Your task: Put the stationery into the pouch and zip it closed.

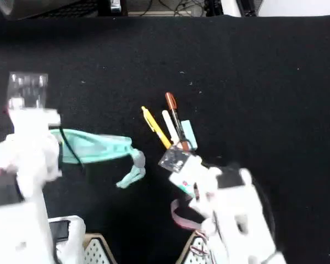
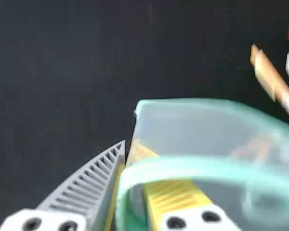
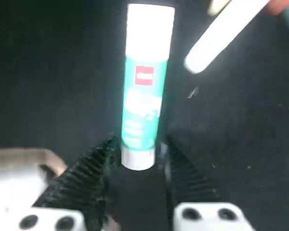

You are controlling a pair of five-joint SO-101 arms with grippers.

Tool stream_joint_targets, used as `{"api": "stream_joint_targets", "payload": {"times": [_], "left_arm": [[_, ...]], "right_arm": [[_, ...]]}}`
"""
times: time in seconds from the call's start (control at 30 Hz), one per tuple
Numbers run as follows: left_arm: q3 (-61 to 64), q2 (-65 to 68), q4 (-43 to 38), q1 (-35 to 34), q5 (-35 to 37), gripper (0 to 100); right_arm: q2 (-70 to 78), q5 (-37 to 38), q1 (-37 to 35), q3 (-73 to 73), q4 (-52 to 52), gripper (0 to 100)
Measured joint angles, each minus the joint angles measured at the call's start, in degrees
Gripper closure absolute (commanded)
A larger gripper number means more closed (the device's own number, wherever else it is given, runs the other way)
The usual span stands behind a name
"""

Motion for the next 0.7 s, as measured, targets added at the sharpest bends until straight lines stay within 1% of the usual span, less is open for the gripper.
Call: {"api": "stream_joint_targets", "payload": {"times": [0.07,0.13,0.7], "left_arm": [[12.7,-4.1,-1.6,0.3,-0.3,97],[16.0,-5.5,-2.1,0.3,-0.3,97],[17.6,-5.9,-2.2,0.3,-0.3,97]], "right_arm": [[-4.2,-0.9,-0.2,0.9,0.2,85.2],[-5.8,-1.1,-0.2,1.1,0.3,85.2],[-6.1,-1.1,-0.2,1.1,0.3,85.2]]}}
